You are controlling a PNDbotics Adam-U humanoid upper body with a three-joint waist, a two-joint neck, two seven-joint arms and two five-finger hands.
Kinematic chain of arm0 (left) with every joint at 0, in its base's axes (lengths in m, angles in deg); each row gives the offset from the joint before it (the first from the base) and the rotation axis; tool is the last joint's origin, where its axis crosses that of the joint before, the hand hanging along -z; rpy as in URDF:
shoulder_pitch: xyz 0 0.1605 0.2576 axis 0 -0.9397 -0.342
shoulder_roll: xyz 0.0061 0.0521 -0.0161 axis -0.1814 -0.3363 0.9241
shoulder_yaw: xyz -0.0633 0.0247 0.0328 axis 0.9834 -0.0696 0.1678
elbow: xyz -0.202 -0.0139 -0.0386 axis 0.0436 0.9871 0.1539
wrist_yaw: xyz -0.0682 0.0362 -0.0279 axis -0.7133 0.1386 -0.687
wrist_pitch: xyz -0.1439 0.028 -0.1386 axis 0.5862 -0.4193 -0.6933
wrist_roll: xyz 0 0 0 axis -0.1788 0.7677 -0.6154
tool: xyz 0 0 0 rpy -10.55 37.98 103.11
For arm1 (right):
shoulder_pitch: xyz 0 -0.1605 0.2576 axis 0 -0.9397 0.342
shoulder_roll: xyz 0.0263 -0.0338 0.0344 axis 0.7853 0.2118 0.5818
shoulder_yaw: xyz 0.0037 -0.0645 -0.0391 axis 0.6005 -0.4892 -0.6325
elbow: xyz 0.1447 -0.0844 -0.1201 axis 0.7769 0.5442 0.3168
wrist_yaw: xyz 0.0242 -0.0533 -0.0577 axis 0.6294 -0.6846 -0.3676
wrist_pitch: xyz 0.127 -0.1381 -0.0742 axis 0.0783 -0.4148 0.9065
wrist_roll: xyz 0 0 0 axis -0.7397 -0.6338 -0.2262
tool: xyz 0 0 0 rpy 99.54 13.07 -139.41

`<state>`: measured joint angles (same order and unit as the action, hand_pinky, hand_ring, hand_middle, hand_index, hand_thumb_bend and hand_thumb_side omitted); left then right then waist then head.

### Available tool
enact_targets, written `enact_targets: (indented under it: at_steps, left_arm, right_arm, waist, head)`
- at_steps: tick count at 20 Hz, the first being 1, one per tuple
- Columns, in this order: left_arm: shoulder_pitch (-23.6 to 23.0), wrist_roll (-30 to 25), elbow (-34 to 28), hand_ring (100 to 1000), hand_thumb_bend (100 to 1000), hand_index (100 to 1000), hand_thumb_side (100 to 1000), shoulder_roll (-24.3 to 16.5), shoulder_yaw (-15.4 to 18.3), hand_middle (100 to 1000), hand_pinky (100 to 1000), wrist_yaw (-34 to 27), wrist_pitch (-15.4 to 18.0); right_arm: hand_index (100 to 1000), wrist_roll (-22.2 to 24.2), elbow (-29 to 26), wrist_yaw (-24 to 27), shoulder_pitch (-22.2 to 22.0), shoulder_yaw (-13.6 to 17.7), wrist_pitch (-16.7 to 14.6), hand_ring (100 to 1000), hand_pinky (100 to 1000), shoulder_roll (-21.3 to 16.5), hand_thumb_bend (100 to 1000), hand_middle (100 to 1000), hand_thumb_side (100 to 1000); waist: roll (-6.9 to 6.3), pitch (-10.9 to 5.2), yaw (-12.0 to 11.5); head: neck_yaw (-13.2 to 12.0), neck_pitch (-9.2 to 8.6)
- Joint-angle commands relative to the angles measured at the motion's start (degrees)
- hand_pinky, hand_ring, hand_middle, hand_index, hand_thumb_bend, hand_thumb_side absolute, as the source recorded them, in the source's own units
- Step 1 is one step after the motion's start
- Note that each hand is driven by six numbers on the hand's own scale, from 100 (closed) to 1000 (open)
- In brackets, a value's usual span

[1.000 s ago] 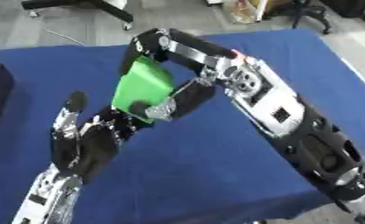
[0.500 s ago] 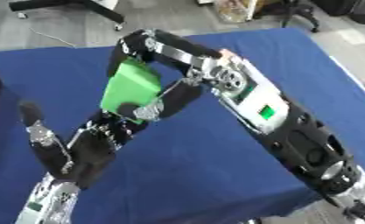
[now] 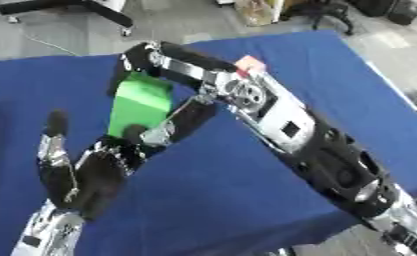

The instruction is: Pick up the objects with one hand, pass them to the other hand, and then place them into the box on the other side of the table.

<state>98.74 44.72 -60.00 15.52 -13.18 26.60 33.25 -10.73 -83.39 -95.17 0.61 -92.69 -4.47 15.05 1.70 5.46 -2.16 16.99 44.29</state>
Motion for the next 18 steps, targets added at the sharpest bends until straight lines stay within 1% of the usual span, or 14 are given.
enact_targets:
  at_steps: [1, 5, 10, 18]
  left_arm:
    - [2.8, 0.1, -1.6, 726, 447, 841, 1000, 2.0, -2.5, 707, 968, 0.9, -0.6]
    - [3.5, 1.6, -0.6, 726, 413, 842, 1000, 2.5, -3.4, 708, 970, 2.7, -1.5]
    - [4.2, 3.5, 0.4, 725, 392, 840, 1000, 3.0, -4.3, 710, 972, 4.9, -2.3]
    - [4.9, 5.4, 2.4, 723, 381, 835, 1000, 3.8, -5.4, 706, 977, 6.6, -2.9]
  right_arm:
    - [599, 0.2, 0.2, -0.7, 0.9, -1.6, -0.9, 671, 452, 0.8, 206, 588, 100]
    - [600, 0.3, -0.1, -1.5, 1.0, -1.7, -1.7, 671, 453, 0.9, 203, 588, 100]
    - [602, 0.7, -1.0, -1.8, 1.1, -1.9, -2.2, 673, 457, 1.2, 200, 588, 100]
    - [604, 1.3, -3.4, -1.4, 1.0, -1.9, -2.1, 675, 458, 1.0, 197, 589, 100]
  waist:
    - [0.01, -0.51, -0.1]
    - [0.11, -0.44, -0.2]
    - [0.13, -0.43, -0.2]
    - [0.18, -0.45, -0.2]
  head:
    - [0.3, -0.17]
    - [0.5, -0.17]
    - [0.1, -0.17]
    - [-0.7, -0.17]
